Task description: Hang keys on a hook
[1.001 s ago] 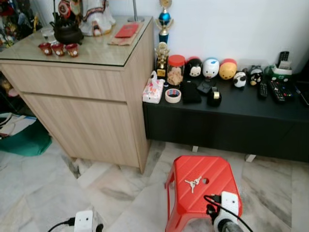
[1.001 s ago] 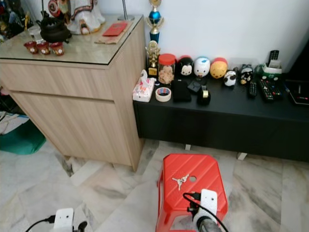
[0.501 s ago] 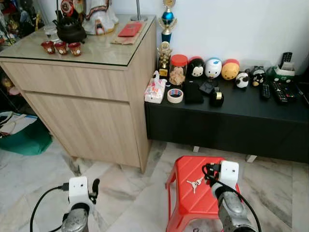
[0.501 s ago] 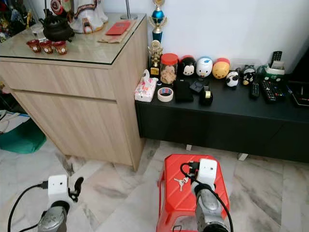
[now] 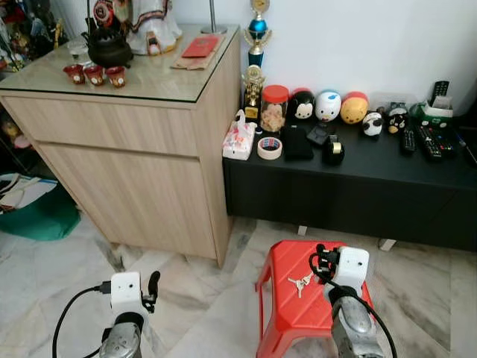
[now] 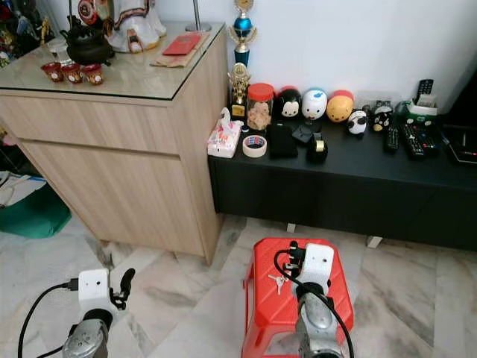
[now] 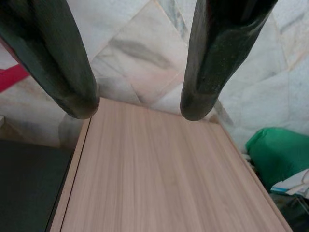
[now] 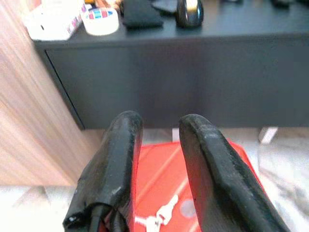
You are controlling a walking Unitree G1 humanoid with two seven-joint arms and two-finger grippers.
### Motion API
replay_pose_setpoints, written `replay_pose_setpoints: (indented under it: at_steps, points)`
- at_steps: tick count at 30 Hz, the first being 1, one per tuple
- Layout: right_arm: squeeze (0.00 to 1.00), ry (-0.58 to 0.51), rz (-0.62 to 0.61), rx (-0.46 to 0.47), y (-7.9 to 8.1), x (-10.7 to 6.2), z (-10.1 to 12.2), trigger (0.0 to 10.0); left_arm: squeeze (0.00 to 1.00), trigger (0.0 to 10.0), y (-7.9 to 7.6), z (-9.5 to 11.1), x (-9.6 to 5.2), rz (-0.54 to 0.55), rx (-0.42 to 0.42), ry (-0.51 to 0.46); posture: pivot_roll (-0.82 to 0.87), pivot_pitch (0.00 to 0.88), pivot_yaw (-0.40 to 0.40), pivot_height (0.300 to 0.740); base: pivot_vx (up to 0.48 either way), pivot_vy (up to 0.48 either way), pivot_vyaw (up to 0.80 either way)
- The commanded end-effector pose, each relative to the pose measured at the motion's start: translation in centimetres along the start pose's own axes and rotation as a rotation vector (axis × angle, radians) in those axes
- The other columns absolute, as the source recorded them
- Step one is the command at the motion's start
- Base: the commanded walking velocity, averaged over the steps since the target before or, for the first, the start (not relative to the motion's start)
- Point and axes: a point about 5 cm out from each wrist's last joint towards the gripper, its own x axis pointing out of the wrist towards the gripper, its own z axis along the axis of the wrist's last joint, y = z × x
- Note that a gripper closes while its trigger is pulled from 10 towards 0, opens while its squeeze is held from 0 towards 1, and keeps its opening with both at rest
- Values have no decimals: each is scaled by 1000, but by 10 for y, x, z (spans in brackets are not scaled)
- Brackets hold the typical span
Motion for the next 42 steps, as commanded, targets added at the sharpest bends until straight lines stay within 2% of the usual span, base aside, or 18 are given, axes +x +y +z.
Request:
replay_pose_setpoints:
  at_steps: [1, 6, 11, 16, 18, 30, 37, 42]
  points:
    - [0, -35, 14, -14, 3, 3, 8, 10000, 0, 10000, 1, 1, 2, -1, 4, 2, 25, 47, 5, 740, 0, 0, 0]
    - [0, -39, 15, -21, 5, 5, 12, 10000, 0, 10000, 1, 10, 4, -2, -8, -46, 31, 59, 6, 740, 0, 0, 0]
    - [0, -22, 3, -21, 6, 5, 10, 10000, 0, 10000, 2, 12, 6, 2, -10, -54, 36, 66, 4, 715, 0, 0, 0]
    - [0, -11, -9, -32, 7, 5, 9, 10000, 0, 10000, 1, 5, 4, -12, -9, -5, 40, 72, 2, 690, 0, 0, 0]
    - [0, -36, 3, -12, 8, 4, 11, 10000, 0, 10000, 0, 3, 3, -18, -13, 6, 40, 72, 2, 690, 0, 0, 0]
    - [0, 9, 13, -28, 12, 8, 10, 10000, 0, 10000, -1, -2, 1, -18, -9, 30, 42, 78, -1, 690, 0, 0, 0]
    - [0, 18, 18, -25, 13, 9, 10, 10000, 0, 10000, 1, -5, -1, -14, -9, 43, 47, 82, -5, 630, 0, 0, 0]
    - [0, 0, 18, -12, 13, 8, 11, 10000, 0, 10000, 1, -5, -1, -12, -9, 45, 47, 82, -5, 621, 0, 0, 0]
